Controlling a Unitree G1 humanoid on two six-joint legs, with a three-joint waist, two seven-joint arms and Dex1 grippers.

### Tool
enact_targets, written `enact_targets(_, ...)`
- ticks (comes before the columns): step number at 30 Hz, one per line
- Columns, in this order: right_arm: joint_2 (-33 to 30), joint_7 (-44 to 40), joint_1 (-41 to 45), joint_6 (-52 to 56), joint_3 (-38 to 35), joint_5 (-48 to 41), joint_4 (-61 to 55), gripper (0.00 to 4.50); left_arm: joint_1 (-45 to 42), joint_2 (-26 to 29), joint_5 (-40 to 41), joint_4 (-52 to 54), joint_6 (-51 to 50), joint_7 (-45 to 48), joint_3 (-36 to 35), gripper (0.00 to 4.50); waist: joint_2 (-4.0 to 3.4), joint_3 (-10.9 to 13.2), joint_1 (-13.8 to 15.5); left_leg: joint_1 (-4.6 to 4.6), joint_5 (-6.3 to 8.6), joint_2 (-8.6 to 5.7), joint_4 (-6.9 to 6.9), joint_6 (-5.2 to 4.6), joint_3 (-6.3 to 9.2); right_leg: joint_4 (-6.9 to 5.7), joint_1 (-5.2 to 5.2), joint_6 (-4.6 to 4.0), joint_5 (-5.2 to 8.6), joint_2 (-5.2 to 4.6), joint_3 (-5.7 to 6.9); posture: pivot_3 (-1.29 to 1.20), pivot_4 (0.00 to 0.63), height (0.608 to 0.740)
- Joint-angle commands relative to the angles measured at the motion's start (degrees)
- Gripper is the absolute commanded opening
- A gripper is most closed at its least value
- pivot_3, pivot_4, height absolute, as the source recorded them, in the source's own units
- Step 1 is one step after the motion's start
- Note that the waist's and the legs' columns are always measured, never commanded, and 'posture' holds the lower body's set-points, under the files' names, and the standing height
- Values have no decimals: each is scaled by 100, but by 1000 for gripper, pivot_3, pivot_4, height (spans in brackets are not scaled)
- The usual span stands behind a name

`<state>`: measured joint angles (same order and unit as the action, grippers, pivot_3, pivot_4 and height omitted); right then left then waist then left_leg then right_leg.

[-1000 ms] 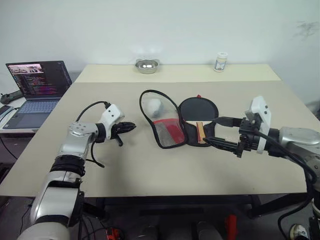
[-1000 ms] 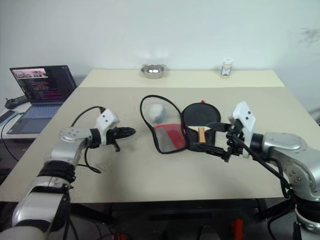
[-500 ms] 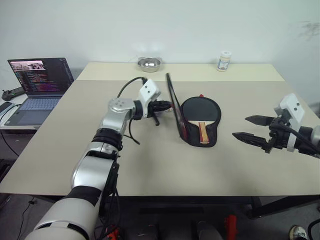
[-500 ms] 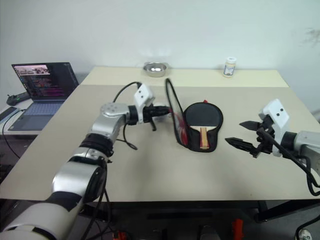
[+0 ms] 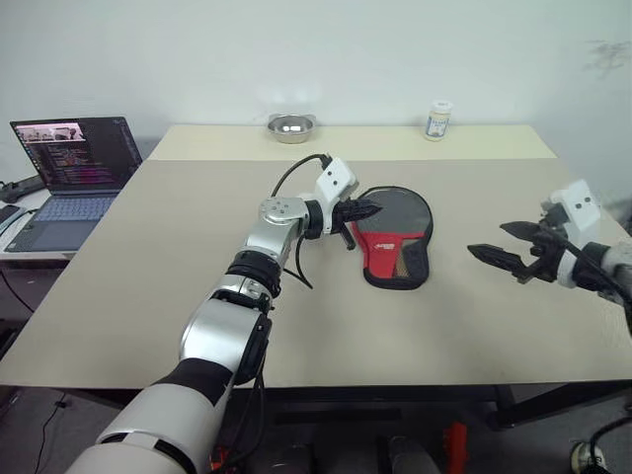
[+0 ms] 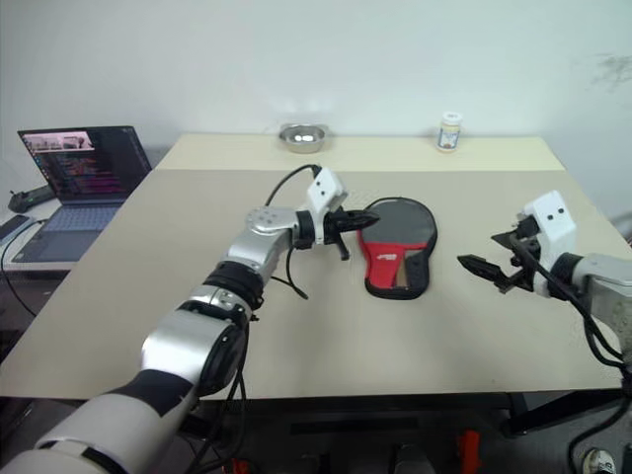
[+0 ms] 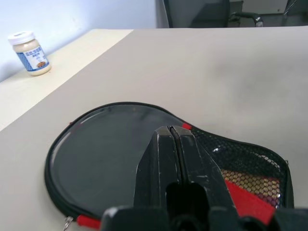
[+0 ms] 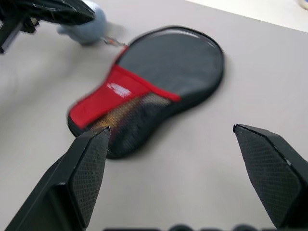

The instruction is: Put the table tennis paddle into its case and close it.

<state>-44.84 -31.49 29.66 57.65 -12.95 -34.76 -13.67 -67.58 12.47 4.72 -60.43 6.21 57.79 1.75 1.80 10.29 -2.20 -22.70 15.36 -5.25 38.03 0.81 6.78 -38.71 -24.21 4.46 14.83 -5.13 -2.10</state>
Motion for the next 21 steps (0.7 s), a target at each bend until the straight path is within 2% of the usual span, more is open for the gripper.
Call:
enact_targets(1,494,631,354,-269,75,402,682,4500,286,316,462,691,-340,470,-313,24,-1,0,4,0,-1,-2,-1,1,0,-5,-2,0,0,-1,-2,0,150,740)
enact_targets(4,936,926,578,-418,223,704,1264,4500,837,656,739,1684,-839,911,-347,24,-1,0,32,-6,-10,-1,-1,17,0,-7,-15,-1,0,0,-4,0,150,740)
enact_targets(6,1078,823,685,-557,550,904,1487,4500,1190,939,1021,2484,-1328,1133,-417,24,-1,0,23,-13,-12,-3,2,21,-3,-6,-22,-1,0,-2,-8,0,150,740)
enact_targets(12,1384,585,1170,-1043,1010,1325,2398,4500,1716,1577,1702,3932,-2574,1238,-697,24,-1,-1,26,-22,-13,-3,3,22,-7,-12,-37,-1,0,-1,-13,0,150,740)
enact_targets(15,1588,510,1452,-1432,1126,1561,3105,4500,1925,1828,1791,4358,-2801,1115,-733,24,-4,-2,14,-16,-13,-2,3,22,-10,-17,-35,-1,0,0,-17,0,150,740)
enact_targets(21,1827,326,1857,-2037,1291,1999,4297,4500,2204,1874,1874,4697,-2888,877,-733,24,-5,-3,-5,-13,-13,0,4,23,-15,-18,-32,-2,-1,1,-18,0,150,740)
